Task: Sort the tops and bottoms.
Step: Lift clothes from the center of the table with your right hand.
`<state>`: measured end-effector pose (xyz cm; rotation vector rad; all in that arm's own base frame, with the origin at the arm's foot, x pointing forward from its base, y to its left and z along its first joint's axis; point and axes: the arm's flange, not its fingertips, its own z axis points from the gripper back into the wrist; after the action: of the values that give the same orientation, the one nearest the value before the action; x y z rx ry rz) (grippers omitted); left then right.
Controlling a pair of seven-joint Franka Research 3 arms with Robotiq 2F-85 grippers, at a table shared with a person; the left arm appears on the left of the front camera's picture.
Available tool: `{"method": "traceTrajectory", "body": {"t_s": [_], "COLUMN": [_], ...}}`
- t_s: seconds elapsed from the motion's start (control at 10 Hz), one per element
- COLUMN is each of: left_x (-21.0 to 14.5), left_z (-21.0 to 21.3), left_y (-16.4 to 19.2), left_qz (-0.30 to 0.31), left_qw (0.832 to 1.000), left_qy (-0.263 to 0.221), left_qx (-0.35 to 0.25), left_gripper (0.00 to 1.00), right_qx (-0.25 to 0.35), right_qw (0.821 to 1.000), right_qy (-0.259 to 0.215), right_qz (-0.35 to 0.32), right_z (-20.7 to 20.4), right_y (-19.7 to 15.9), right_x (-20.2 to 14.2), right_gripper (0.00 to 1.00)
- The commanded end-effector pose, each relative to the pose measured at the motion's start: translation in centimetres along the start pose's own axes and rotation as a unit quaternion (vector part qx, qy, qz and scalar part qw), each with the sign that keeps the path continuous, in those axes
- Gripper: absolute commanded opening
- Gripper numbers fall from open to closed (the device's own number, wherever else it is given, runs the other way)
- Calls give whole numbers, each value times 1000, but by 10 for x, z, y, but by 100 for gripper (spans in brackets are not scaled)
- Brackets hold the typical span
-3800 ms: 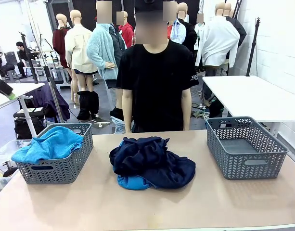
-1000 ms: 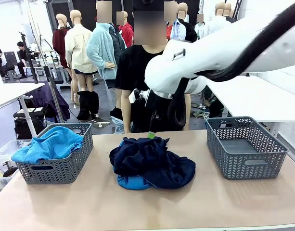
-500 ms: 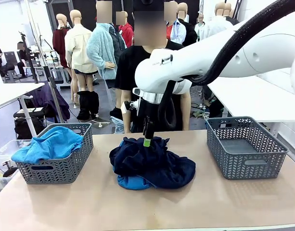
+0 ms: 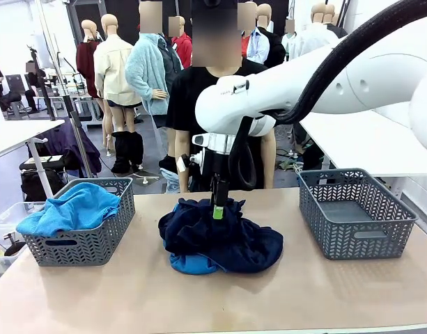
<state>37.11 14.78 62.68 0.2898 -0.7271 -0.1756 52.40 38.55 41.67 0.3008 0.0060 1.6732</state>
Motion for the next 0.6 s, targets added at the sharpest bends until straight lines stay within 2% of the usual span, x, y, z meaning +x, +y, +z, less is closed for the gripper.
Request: {"method": "traceTrajectory", "body": {"t_s": [0.0, 0.4, 0.5], "left_x": [0, 0, 0], "left_z": [0, 0, 0], "left_y": [0, 0, 0], "left_qz": [5, 5, 5], "left_qw": [1000, 1000, 1000], "left_qy": [1, 1, 1], "left_qx": [4, 4, 4], "left_gripper": [100, 100, 100], "right_qx": [-19, -27, -28], "right_qw": [1000, 1000, 1000], "right_qy": [1, 5, 5], "right_qz": [-5, -14, -13], "right_z": [-9, -22, -21], "right_y": [-9, -10, -8], "right_x": [6, 10, 10], "right_gripper": [100, 100, 80]}}
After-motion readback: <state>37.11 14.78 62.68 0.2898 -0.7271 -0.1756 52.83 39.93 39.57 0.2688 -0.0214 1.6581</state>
